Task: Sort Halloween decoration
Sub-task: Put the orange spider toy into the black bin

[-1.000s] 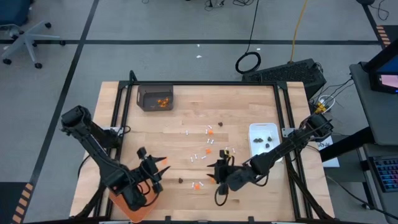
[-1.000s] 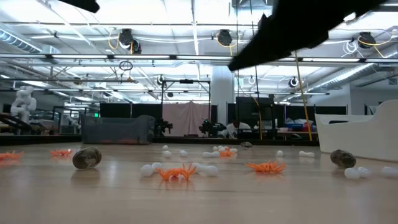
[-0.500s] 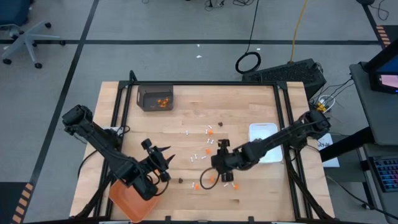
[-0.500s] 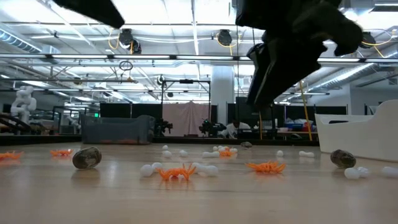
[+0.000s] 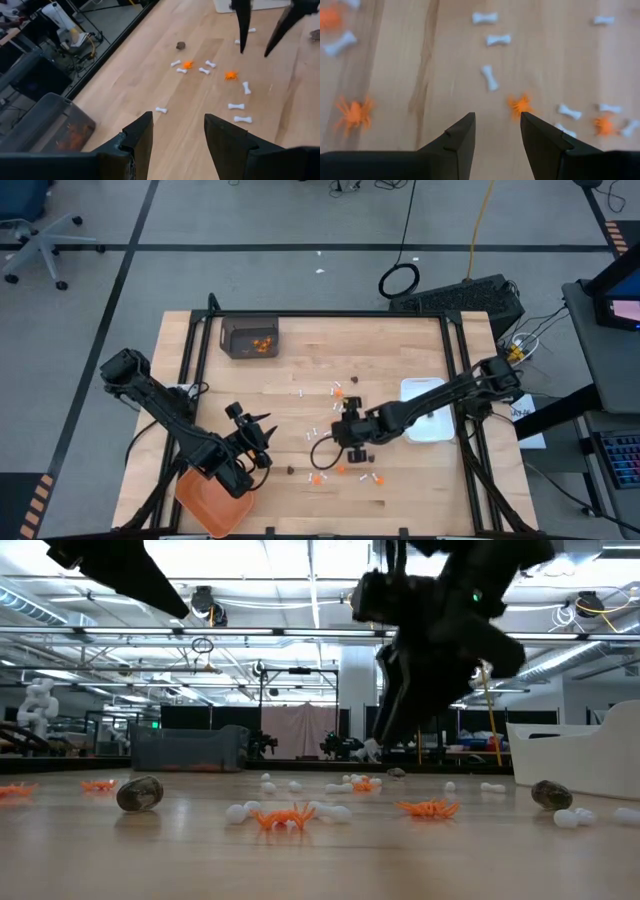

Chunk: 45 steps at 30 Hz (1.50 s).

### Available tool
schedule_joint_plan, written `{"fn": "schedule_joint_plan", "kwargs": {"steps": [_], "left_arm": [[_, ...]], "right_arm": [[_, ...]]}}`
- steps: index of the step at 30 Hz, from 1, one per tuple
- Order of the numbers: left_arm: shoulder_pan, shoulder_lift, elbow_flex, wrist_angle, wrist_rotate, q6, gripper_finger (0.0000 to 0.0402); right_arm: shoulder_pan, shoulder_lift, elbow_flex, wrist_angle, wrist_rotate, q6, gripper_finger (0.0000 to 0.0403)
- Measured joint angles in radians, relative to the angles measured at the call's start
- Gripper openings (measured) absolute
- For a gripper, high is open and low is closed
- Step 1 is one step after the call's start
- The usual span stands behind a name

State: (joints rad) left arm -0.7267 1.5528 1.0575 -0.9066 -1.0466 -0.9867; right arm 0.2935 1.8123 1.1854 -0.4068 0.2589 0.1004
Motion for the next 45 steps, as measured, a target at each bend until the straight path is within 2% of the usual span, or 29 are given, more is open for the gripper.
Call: {"fn": "schedule_joint_plan", "kwargs": {"steps": [14,22,27,32,39,45], "left_arm": [[0.010,0.000,0.000,-0.001,-0.002,0.007,0.0176],[0.035,0.000,0.000,0.003,-0.002,0.033,0.0176],[0.059,0.000,0.000,0.008,-0.001,0.054,0.0176],[0.072,-0.001,0.000,0.009,0.012,0.060,0.0176],[0.074,-0.001,0.000,0.010,0.024,0.058,0.0176],[0.074,-0.001,0.000,0.010,0.024,0.058,0.0176]], "right_arm": [[-0.073,0.082,-0.001,0.022,-0.007,-0.026,0.0141],[-0.152,0.084,-0.001,0.039,-0.159,-0.009,0.0141],[-0.177,0.101,-0.001,0.040,-0.178,-0.011,0.0137],[-0.179,0.107,-0.001,0.043,-0.183,-0.011,0.0104],[-0.178,0.128,0.001,0.052,-0.185,-0.019,0.0015],[-0.173,0.135,0.001,0.063,-0.179,-0.034,0.0004]]}}
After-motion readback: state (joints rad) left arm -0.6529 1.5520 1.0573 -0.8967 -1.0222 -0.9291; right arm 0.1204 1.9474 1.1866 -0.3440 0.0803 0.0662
